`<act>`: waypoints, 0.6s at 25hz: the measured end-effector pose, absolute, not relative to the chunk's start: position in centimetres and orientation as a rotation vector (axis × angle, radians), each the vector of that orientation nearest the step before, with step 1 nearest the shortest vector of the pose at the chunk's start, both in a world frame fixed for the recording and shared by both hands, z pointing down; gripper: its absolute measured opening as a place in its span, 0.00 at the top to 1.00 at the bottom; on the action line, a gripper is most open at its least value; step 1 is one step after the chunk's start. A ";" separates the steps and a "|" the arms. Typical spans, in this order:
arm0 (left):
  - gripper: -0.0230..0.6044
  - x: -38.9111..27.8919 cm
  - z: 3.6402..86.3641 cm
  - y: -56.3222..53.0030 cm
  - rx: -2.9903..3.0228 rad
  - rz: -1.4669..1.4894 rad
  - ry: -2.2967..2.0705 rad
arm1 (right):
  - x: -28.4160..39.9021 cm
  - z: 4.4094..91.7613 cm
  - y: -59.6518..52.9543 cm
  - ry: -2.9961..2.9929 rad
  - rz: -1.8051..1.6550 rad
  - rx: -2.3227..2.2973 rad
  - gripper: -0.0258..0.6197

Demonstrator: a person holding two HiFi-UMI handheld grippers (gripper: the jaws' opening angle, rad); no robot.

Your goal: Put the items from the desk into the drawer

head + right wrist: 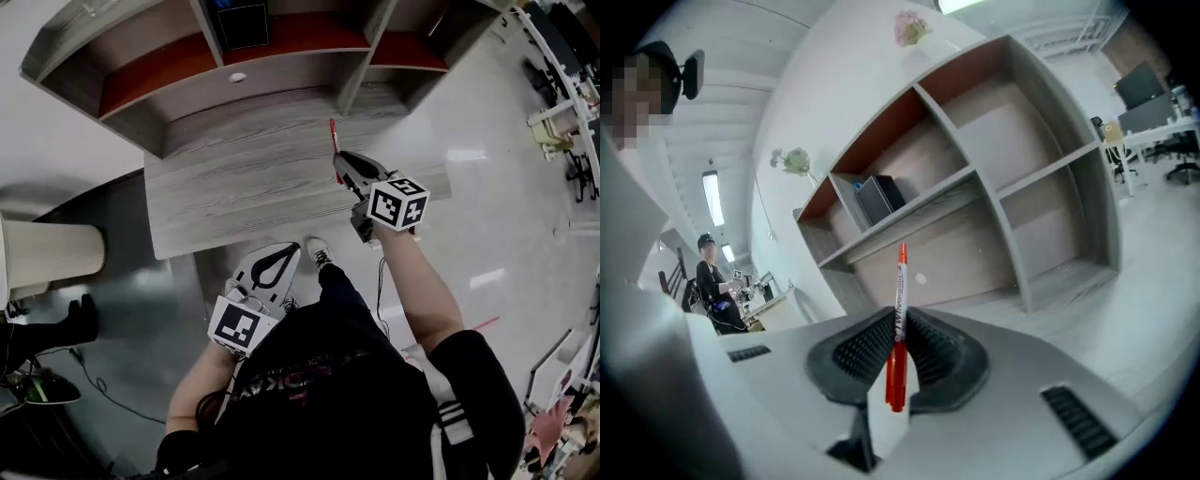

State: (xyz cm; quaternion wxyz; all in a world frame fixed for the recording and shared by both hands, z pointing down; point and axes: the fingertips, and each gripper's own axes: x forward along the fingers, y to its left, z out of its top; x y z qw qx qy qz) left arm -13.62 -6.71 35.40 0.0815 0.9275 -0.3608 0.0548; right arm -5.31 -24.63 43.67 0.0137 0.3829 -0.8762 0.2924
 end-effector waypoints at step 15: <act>0.95 -13.1 35.6 -4.0 2.889 0.225 -0.773 | 0.2 39.6 -14.9 -2.720 0.846 1.585 0.88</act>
